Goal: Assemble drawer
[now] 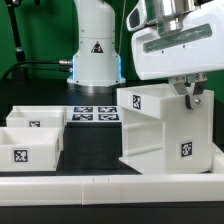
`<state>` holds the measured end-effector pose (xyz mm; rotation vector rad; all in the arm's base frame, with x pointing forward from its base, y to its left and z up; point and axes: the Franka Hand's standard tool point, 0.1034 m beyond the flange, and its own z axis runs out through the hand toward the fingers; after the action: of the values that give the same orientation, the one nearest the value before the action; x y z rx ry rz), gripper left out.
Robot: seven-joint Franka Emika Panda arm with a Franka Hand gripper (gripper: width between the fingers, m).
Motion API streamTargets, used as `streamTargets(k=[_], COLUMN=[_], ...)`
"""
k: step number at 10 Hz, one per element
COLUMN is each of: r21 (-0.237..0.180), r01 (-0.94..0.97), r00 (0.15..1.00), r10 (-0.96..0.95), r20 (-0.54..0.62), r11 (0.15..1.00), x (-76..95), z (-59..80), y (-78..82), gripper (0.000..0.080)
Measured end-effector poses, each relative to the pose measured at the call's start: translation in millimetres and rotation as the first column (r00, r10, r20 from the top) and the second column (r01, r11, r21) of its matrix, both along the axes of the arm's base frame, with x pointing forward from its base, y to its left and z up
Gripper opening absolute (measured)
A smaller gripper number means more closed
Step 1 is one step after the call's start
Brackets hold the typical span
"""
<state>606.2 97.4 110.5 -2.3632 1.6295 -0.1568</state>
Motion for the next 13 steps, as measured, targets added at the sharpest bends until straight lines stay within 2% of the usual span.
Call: streamTargets(k=[4, 13], r21=[0.080, 0.111], r01=[0.223, 0.256], r00=[0.975, 0.965], r10=[-0.220, -0.247], r20=[-0.046, -0.087], r11=[0.972, 0.960], x=[-0.4, 27.3], z=[-3.0, -6.3], y=[1.7, 2.8], gripper=[0.0051, 0.0052])
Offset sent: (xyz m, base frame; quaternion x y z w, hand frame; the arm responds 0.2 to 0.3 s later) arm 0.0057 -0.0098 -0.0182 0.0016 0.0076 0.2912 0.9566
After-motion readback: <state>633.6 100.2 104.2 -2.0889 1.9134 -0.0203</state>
